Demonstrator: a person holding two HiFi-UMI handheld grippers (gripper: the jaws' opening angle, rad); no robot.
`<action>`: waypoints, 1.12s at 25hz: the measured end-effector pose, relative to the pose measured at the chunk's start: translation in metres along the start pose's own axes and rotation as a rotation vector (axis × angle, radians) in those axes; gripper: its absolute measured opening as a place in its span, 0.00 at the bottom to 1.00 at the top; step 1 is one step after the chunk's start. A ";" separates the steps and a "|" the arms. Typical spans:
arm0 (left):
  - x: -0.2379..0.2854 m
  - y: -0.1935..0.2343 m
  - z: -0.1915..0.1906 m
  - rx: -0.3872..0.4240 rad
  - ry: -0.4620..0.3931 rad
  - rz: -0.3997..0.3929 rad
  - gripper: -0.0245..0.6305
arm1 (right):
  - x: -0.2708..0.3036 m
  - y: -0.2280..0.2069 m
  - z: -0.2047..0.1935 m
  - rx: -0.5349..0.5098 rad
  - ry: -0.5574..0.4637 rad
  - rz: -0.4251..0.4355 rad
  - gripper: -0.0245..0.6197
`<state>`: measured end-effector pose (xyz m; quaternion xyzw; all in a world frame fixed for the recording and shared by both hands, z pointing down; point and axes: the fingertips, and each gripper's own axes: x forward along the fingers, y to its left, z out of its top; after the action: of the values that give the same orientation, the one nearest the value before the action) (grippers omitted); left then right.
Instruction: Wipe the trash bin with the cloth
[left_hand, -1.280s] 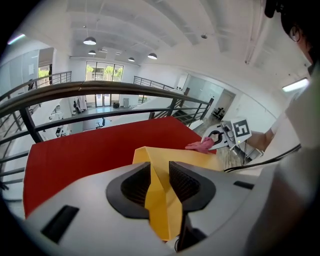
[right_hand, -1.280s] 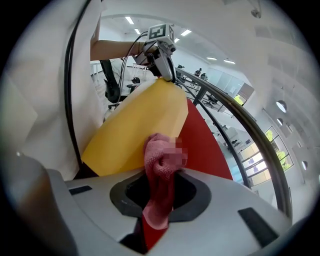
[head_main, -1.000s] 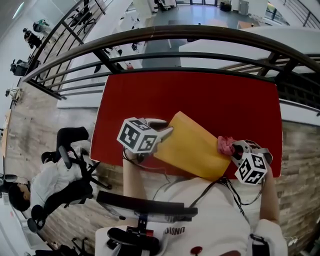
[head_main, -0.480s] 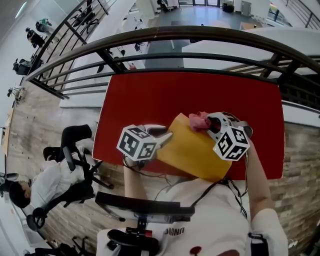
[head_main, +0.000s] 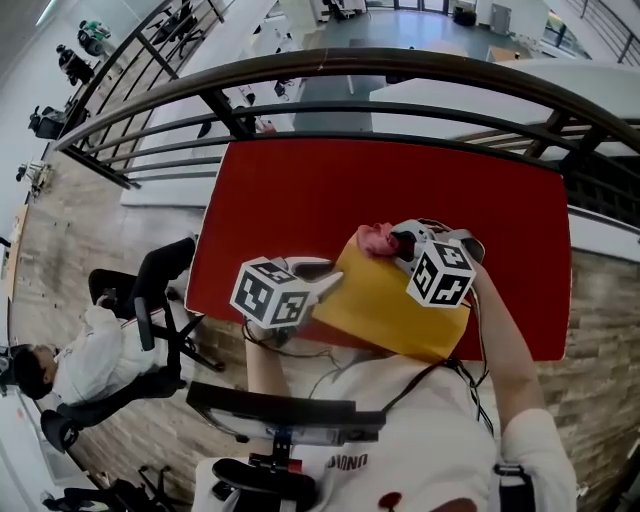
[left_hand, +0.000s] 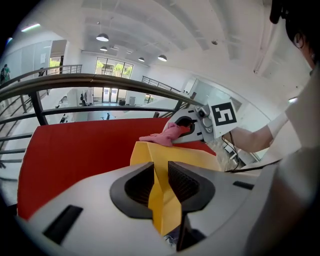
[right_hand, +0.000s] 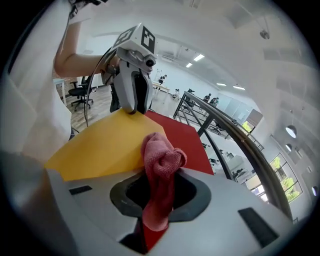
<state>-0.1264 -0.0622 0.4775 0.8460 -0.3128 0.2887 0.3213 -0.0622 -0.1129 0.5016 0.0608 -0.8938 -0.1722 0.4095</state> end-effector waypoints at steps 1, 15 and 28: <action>-0.001 0.000 -0.002 -0.006 -0.001 -0.005 0.18 | -0.002 0.004 -0.004 -0.006 0.012 0.006 0.13; -0.004 -0.001 0.001 0.032 -0.006 -0.017 0.18 | -0.072 0.062 -0.089 0.050 0.176 0.013 0.13; 0.016 0.006 0.029 0.159 0.042 0.061 0.18 | -0.111 0.089 -0.136 0.108 0.283 0.022 0.13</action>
<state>-0.1126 -0.0922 0.4722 0.8526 -0.3075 0.3401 0.2505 0.1164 -0.0376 0.5366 0.0967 -0.8357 -0.1092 0.5295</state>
